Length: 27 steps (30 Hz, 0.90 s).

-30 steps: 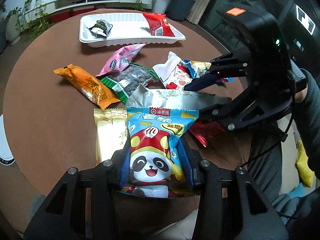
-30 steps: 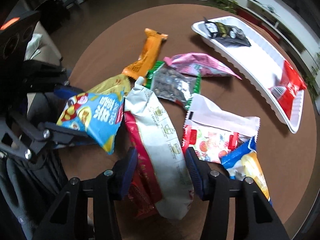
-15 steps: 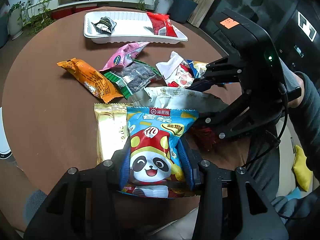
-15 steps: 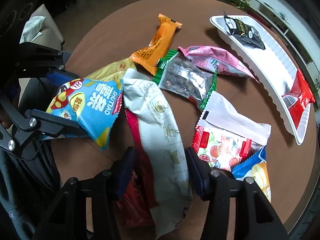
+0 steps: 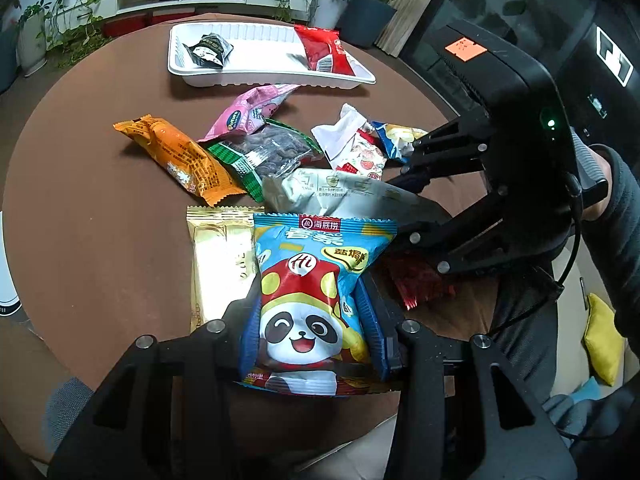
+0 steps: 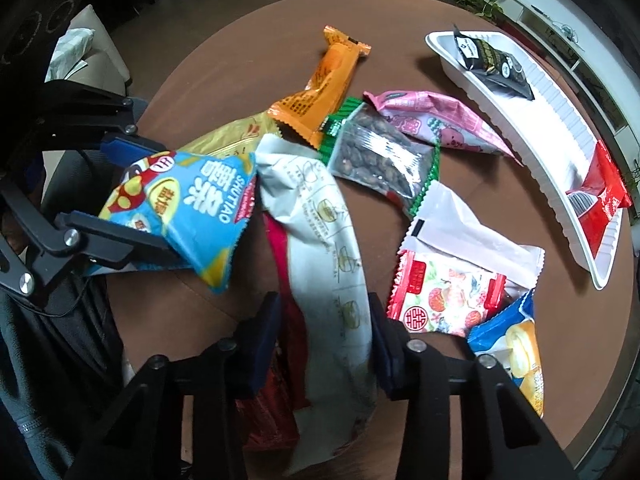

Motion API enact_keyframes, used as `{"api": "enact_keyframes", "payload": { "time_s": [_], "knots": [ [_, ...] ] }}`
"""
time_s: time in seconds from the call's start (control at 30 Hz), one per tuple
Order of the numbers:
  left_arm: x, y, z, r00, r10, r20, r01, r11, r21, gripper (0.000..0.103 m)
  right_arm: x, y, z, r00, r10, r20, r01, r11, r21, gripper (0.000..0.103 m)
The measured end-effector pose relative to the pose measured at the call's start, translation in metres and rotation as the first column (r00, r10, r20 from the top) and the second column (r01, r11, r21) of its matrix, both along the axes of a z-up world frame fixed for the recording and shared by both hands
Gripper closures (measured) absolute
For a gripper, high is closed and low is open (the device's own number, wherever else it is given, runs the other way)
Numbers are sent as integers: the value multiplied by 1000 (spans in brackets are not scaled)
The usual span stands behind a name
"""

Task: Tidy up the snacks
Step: 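Carry both packets to the white tray and release them inside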

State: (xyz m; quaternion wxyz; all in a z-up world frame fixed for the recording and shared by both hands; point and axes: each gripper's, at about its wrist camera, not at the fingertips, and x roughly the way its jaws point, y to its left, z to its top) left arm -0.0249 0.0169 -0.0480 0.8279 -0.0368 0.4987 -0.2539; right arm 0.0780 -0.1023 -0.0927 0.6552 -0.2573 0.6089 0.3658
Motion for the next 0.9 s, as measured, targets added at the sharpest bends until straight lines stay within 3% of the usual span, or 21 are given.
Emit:
{"api": "enact_keyframes", "payload": {
  "time_s": [0.13, 0.37, 0.53, 0.73, 0.9],
  "knots": [
    [0, -2, 0, 1000, 1, 4, -1, 1000, -5, 62, 5, -1, 1, 997, -74, 14, 74, 997, -2, 89],
    [0, 2, 0, 1000, 13, 5, -13, 1000, -21, 62, 8, -12, 5, 987, -161, -13, 162, 985, 54, 89],
    [-1, 5, 5, 999, 25, 24, -24, 999, -30, 62, 9, -32, 16, 970, -240, -39, 243, 958, 150, 90],
    [1, 10, 13, 998, 49, 50, -47, 998, -34, 62, 8, -61, 35, 939, -339, -58, 342, 903, 261, 90],
    [10, 13, 26, 995, 67, 77, -64, 997, -40, 62, 8, -91, 56, 905, -419, -76, 417, 835, 360, 90]
  ]
}}
